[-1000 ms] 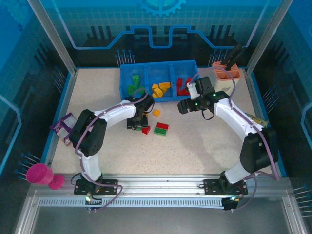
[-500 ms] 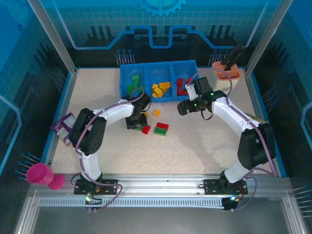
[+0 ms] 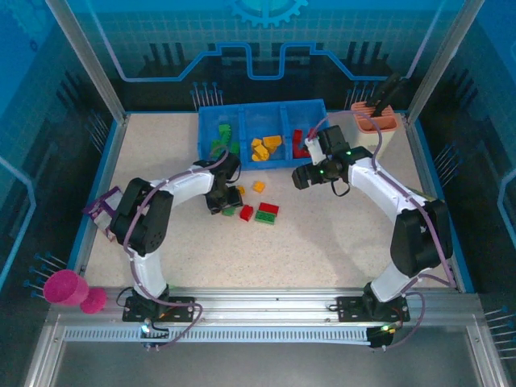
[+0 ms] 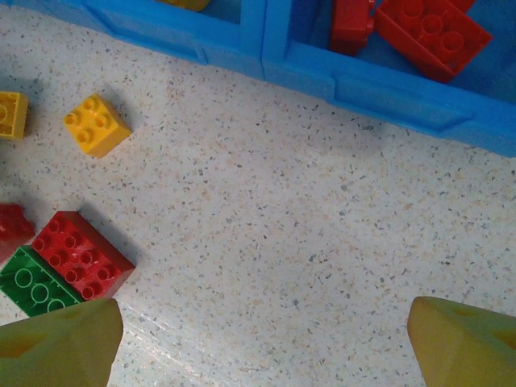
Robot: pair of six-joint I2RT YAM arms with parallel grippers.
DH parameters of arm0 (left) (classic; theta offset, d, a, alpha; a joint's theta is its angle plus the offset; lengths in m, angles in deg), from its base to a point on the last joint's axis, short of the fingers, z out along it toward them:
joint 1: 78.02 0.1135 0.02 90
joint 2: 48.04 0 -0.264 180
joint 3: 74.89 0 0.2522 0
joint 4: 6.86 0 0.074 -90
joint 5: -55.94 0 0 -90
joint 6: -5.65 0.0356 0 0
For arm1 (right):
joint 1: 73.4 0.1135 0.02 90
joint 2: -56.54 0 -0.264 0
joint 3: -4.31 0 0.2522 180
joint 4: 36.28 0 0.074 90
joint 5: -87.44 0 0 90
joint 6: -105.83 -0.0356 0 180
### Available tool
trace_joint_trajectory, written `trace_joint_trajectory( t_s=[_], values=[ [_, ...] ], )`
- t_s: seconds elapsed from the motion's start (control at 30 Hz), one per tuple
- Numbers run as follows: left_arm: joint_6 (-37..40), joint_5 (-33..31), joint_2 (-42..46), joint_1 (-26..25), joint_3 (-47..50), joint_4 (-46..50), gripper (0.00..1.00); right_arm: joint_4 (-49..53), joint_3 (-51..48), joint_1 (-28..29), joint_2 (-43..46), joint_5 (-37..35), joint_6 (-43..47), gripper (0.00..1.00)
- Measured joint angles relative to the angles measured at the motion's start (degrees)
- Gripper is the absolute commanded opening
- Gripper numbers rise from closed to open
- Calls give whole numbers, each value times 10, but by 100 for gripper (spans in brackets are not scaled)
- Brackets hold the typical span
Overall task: Sort the legos into containers by color
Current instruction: Pick up the lego from the center of the table.
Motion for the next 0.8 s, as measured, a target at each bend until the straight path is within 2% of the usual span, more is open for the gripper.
trace_joint_trajectory(
  t_s=[0.3,0.53,0.8],
  values=[
    [2,-11,-5,0,-3,4,53,4,23,8,-30,0,0,92],
    [4,-15,-6,0,-3,8,42,4,27,10,-43,0,0,92],
    [8,-21,-6,-1,-13,21,39,4,38,12,-59,-1,4,92]
  ],
)
